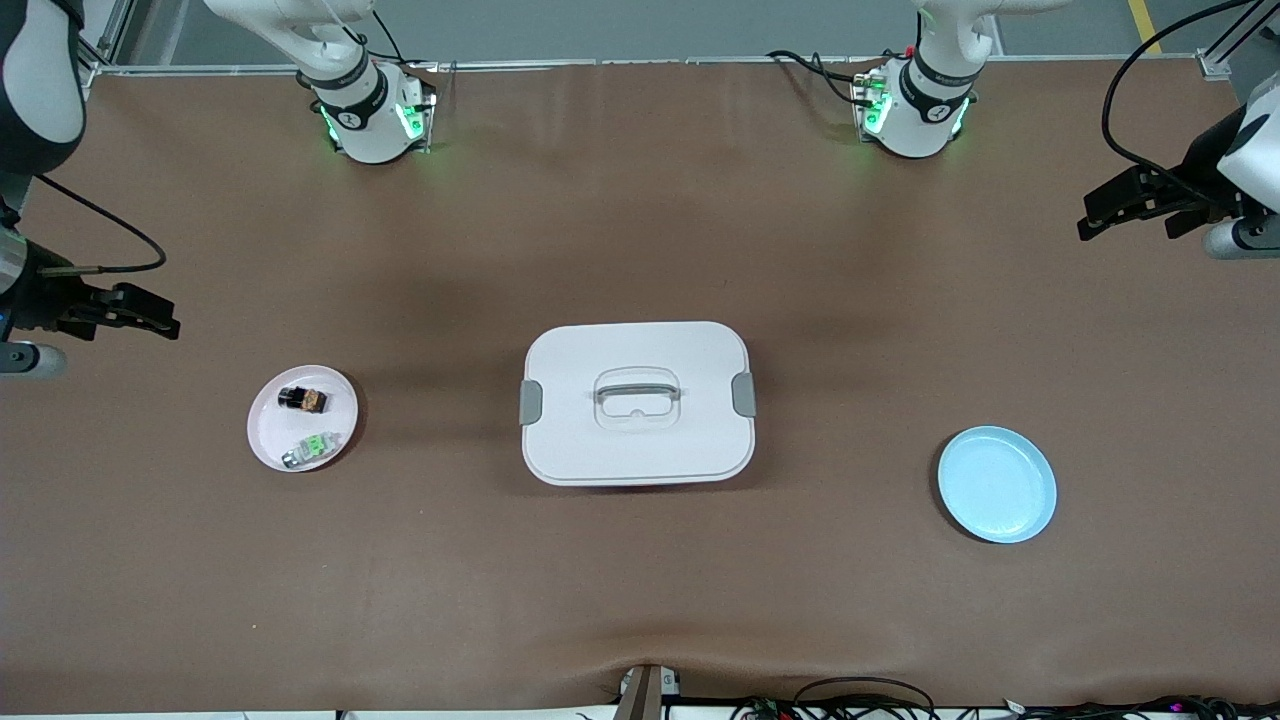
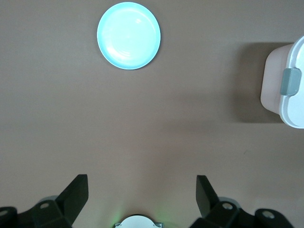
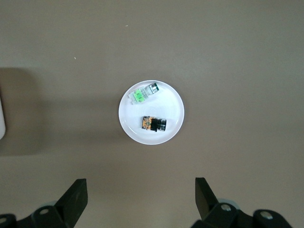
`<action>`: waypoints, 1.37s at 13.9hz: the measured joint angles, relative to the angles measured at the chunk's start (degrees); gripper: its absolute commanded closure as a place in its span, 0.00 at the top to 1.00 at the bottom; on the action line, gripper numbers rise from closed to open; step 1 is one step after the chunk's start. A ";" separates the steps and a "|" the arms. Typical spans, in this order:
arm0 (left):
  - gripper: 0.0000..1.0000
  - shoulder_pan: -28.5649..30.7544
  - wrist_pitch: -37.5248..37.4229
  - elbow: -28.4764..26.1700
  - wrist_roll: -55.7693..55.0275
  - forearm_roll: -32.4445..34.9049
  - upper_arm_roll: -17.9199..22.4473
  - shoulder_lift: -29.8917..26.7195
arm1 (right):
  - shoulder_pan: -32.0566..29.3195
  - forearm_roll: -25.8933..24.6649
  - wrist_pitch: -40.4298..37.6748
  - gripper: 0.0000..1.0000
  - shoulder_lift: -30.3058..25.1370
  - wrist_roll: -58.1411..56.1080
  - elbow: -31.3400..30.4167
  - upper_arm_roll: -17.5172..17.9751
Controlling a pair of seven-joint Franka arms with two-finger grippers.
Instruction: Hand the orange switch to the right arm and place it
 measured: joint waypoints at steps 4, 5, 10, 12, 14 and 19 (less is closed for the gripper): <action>1.00 -0.01 0.00 0.18 0.00 0.00 -0.64 0.00 | -0.25 5.57 -4.98 1.00 0.05 0.05 1.68 -0.18; 1.00 -0.01 0.00 0.19 0.00 0.00 -0.64 0.00 | -0.25 5.73 -5.47 1.00 0.05 0.05 1.88 -0.18; 1.00 0.02 0.00 0.20 0.00 0.00 -0.64 0.00 | 0.17 2.10 -6.35 1.00 -0.03 -0.43 2.63 0.26; 1.00 0.03 0.00 0.19 0.00 0.00 -0.64 0.00 | 0.79 0.50 -6.35 1.00 -0.19 -2.03 3.57 0.46; 1.00 0.04 0.00 0.19 0.00 0.00 -0.64 0.00 | 0.66 0.30 -6.61 1.00 -0.30 -5.26 5.04 0.23; 1.00 0.09 0.00 0.19 0.00 0.00 -0.64 0.06 | 0.16 0.27 -6.99 1.00 -1.11 -7.48 5.98 -0.17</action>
